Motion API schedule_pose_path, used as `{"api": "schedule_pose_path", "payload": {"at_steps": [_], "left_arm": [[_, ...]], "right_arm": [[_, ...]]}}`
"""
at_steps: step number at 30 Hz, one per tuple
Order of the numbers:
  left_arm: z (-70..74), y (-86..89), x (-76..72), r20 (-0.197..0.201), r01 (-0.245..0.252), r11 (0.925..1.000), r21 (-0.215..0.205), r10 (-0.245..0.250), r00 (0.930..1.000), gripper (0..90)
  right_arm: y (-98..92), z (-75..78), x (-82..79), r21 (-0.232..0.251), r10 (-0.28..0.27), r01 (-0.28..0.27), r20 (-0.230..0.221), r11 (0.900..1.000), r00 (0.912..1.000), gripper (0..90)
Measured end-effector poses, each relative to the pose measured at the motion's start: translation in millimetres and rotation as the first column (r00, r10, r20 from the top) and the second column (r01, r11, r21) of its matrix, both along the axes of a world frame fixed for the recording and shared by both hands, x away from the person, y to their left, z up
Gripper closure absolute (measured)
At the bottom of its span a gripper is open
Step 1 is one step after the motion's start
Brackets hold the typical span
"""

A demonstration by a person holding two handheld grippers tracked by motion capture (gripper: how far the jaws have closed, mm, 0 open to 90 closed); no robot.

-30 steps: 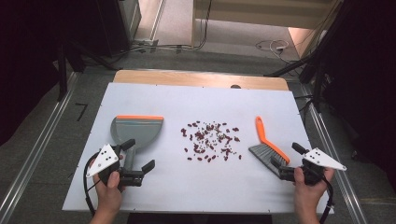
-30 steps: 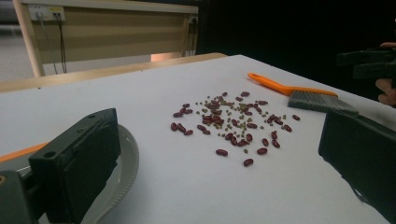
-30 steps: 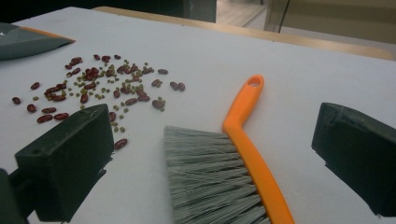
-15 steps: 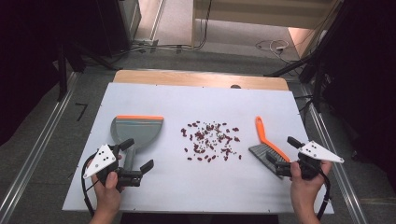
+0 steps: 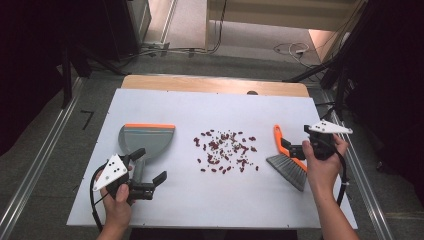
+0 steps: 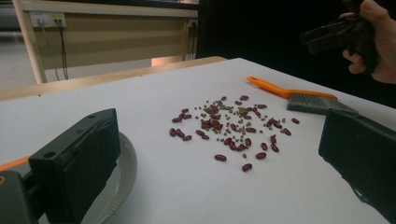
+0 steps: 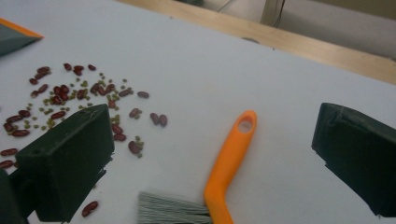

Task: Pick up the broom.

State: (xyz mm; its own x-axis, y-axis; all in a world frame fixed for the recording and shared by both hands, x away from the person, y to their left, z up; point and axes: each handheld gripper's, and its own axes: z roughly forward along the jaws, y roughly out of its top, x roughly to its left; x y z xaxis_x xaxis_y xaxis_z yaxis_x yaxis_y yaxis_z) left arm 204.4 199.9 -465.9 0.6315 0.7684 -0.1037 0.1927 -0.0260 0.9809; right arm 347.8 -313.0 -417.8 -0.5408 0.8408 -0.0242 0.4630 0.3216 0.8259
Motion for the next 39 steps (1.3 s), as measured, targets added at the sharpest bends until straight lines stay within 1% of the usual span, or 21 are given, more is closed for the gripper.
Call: {"api": "schedule_pose_path", "payload": {"at_steps": [4, 5, 6, 8, 9, 11, 13, 14, 18, 19, 21, 23, 25, 26, 27, 29, 31, 33, 35, 36, 39], "left_arm": [[0.0, -0.7, -0.2, -0.002, 0.007, 1.0, 0.007, -0.007, 1.0, 0.1], [0.0, -0.7, -0.2, -0.002, 0.007, 1.0, 0.007, -0.007, 1.0, 0.1], [-0.3, -1.6, 0.0, -0.004, 0.008, 0.9999, 0.007, -0.008, 1.0, 0.1], [-0.6, -2.8, 0.2, -0.004, 0.014, 0.9999, 0.008, -0.014, 0.9999, 0.1], [-0.5, -3.3, 0.0, -0.005, 0.013, 0.9999, 0.011, -0.013, 0.9999, 0.1], [-0.4, -4.2, -0.1, -0.003, 0.016, 0.9997, 0.018, -0.016, 0.9999, 0.1], [-0.3, -4.7, -0.3, -0.004, 0.018, 0.9996, 0.021, -0.018, 0.9998, 0.1], [-0.3, -4.8, -0.4, -0.004, 0.018, 0.9996, 0.021, -0.018, 0.9998, 0.1], [-0.8, -4.8, 0.0, -0.006, 0.019, 0.9995, 0.025, -0.019, 0.9998, 0.1], [-0.9, -4.9, 0.0, -0.007, 0.02, 0.9995, 0.026, -0.02, 0.9998, 0.1], [-0.9, -5.1, 0.0, -0.007, 0.02, 0.9995, 0.026, -0.02, 0.9998, 0.1], [-0.9, -5.4, 0.0, -0.007, 0.02, 0.9995, 0.025, -0.02, 0.9998, 0.1], [-0.8, -5.4, 0.0, -0.007, 0.022, 0.9994, 0.028, -0.022, 0.9997, 0.1], [-0.8, -5.4, 0.0, -0.007, 0.024, 0.9993, 0.027, -0.024, 0.9997, 0.1], [-0.7, -5.4, 0.0, -0.007, 0.024, 0.9994, 0.026, -0.024, 0.9997, 0.1], [-0.7, -5.5, -0.1, -0.006, 0.025, 0.9994, 0.026, -0.024, 0.9997, 0.1], [-0.6, -6.1, -0.2, -0.007, 0.025, 0.9994, 0.026, -0.024, 0.9997, 0.1], [-0.4, -6.3, -0.5, -0.008, 0.025, 0.9992, 0.03, -0.025, 0.9997, 0.1], [0.2, -6.7, -1.4, -0.005, 0.027, 0.9992, 0.029, -0.027, 0.9996, 0.1], [0.4, -6.7, -1.9, -0.002, 0.029, 0.9992, 0.029, -0.029, 0.9996, 0.1], [0.7, -5.8, -2.8, -0.004, 0.029, 0.9991, 0.03, -0.029, 0.9996, 0.1]], "right_arm": [[1.5, -2.0, 20.0, -0.026, -0.003, 0.001, -0.085, 1.0, 0.9964, 0.0], [1.5, -2.0, 20.0, -0.026, -0.003, 0.001, -0.085, 1.0, 0.9964, 0.0], [5.3, -6.6, 29.3, -0.049, 0.0, -0.008, -0.155, 0.999, 0.9879, 1.5], [10.9, -12.8, 35.6, -0.111, -0.057, 0.037, -0.182, 0.993, 0.9816, 11.2], [13.2, -16.2, 38.6, -0.127, -0.066, 0.041, -0.197, 0.991, 0.9781, 16.2], [16.5, -22.6, 43.0, -0.134, -0.083, 0.051, -0.246, 0.99, 0.9657, 28.5], [19.3, -28.5, 46.8, -0.126, -0.104, 0.069, -0.297, 0.99, 0.9492, 33.2], [21.2, -30.9, 47.6, -0.141, -0.121, 0.08, -0.314, 0.987, 0.9418, 34.8], [28.0, -38.9, 48.4, -0.217, -0.177, 0.107, -0.338, 0.97, 0.9244, 42.7], [28.1, -40.3, 48.8, -0.218, -0.178, 0.106, -0.344, 0.97, 0.922, 43.1], [27.7, -43.3, 49.0, -0.21, -0.195, 0.122, -0.375, 0.97, 0.9065, 44.8], [27.8, -46.7, 48.5, -0.231, -0.209, 0.125, -0.382, 0.965, 0.9003, 46.6], [28.7, -51.4, 47.5, -0.237, -0.215, 0.126, -0.403, 0.963, 0.8898, 48.1], [30.1, -54.0, 46.3, -0.255, -0.228, 0.129, -0.408, 0.958, 0.8841, 48.1], [31.0, -57.0, 45.5, -0.269, -0.234, 0.129, -0.407, 0.954, 0.8829, 47.6], [31.8, -59.1, 43.0, -0.277, -0.242, 0.137, -0.394, 0.951, 0.8868, 48.2], [32.3, -59.2, 42.3, -0.269, -0.269, 0.168, -0.401, 0.948, 0.8756, 51.0], [31.2, -57.9, 43.9, -0.261, -0.311, 0.215, -0.42, 0.941, 0.8524, 58.6], [28.5, -57.0, 46.1, -0.255, -0.324, 0.231, -0.435, 0.939, 0.8399, 63.6], [28.1, -56.8, 47.1, -0.256, -0.323, 0.227, -0.44, 0.939, 0.8381, 65.2], [31.3, -55.6, 48.6, -0.296, -0.328, 0.212, -0.434, 0.932, 0.839, 67.9]]}}
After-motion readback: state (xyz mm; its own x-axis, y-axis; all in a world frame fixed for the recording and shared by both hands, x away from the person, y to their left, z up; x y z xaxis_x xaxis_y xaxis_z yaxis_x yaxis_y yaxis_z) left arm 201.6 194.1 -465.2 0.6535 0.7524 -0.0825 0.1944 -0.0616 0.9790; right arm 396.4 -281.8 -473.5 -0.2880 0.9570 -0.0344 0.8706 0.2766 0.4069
